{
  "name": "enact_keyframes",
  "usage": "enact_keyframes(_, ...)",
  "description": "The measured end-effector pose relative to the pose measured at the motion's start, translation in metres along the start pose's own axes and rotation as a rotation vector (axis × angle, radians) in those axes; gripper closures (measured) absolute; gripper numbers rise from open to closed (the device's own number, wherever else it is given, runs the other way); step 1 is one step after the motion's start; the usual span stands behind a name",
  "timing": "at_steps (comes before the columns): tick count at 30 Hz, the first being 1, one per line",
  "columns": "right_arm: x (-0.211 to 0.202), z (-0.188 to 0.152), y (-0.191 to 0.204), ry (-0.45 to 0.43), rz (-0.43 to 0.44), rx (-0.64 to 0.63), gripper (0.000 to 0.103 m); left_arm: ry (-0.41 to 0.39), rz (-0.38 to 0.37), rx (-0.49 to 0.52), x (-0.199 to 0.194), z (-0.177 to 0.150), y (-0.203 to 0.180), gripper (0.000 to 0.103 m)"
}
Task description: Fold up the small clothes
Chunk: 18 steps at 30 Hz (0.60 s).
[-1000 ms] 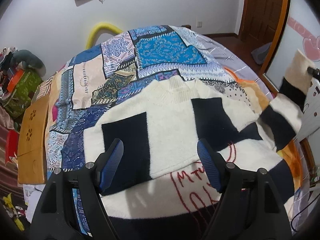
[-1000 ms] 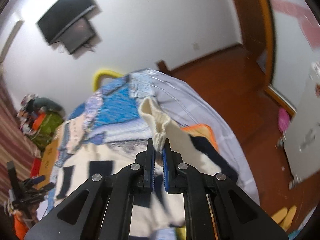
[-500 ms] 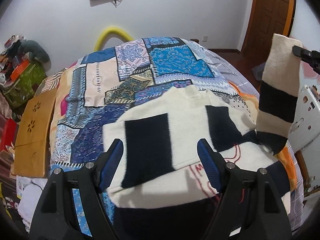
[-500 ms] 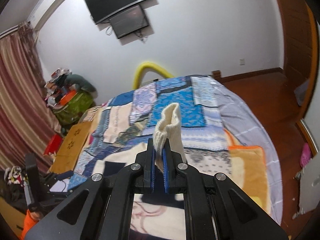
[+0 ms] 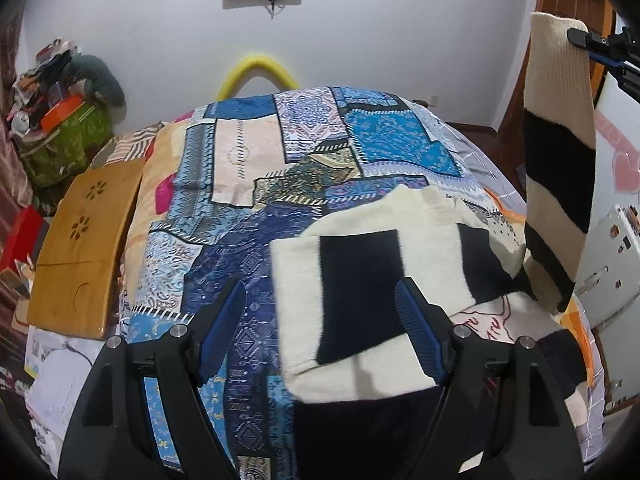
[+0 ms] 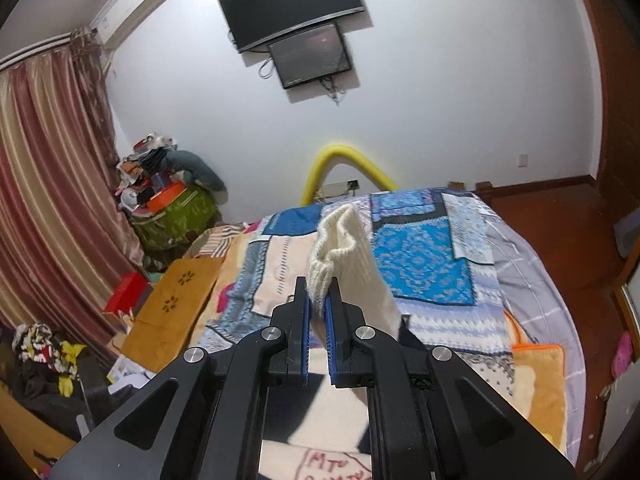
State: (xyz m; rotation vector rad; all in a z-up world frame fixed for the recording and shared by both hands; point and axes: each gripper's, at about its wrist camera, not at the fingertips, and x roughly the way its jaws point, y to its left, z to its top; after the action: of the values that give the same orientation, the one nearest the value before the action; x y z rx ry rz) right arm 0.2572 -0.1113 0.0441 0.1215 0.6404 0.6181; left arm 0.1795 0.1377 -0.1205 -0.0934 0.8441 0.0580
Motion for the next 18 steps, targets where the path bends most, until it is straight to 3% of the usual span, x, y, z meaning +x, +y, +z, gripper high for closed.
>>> enact_keyframes(8, 0.061, -0.035, 0.039, 0.139, 0.065, -0.049, 0.097, 0.006, 0.004, -0.039, 0.000, -0.006, 0.023, 0.026)
enact_keyframes(18, 0.118, -0.083, 0.056, 0.339, 0.109, -0.054, 0.095, 0.030, 0.022, -0.051, 0.005, -0.014, 0.033, 0.026)
